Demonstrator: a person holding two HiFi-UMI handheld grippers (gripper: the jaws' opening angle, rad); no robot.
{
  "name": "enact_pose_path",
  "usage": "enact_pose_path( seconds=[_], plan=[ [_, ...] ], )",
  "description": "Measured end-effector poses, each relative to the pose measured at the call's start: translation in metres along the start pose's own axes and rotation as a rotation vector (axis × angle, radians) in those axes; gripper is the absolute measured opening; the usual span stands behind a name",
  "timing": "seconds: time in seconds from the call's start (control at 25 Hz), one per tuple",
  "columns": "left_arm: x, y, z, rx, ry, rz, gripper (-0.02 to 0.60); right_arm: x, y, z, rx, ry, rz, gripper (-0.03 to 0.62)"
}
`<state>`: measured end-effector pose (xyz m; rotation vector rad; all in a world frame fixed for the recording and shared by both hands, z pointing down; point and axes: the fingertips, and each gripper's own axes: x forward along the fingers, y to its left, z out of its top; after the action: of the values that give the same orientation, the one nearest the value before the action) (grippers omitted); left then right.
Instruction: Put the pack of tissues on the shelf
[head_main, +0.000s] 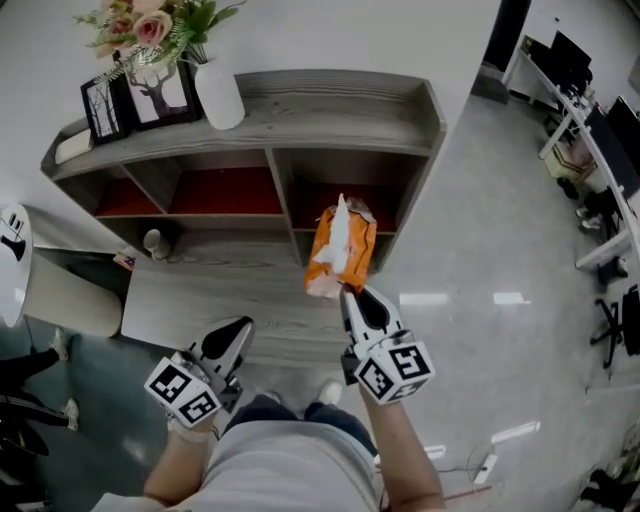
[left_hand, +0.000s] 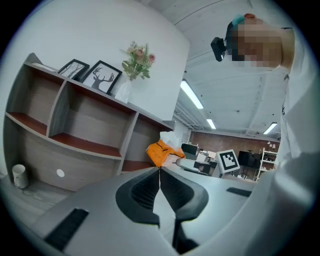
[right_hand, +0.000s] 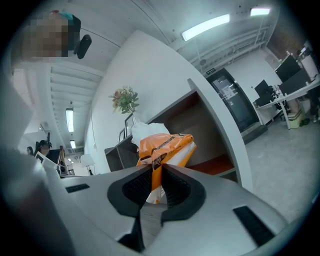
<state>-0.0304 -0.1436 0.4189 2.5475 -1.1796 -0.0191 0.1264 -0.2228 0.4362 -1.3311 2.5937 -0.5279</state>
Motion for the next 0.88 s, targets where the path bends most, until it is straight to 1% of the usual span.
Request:
enact_pose_path(
  seconds=[0.08,0.24,0.4,0.64,0.88],
  plan=[
    [0.001,0.004,0.002,-0.006,-0.005,0.018,0.017,0.016,-0.007,0.001,0.004,0.010,0.010,0.051],
    [0.006,0.009,0.008,-0.005,-0.009,0.027,0.017,0.047,-0.019,-0.001,0.017,0.040,0.015,0.051],
    [0.006,0.017,0.014,0.015,-0.010,0.039,0.017,0.077,-0.030,-0.011,0.017,0.071,0.009,0.051],
    [-0.005,0.037,0.016,0.001,-0.033,0.108,0.017,0.117,-0.043,-0.036,0.023,0.142,0.012,0.051],
    [-0.014,0.055,0.011,-0.017,-0.037,0.166,0.017,0.149,-0.053,-0.060,0.021,0.192,0.014,0.051]
  ],
)
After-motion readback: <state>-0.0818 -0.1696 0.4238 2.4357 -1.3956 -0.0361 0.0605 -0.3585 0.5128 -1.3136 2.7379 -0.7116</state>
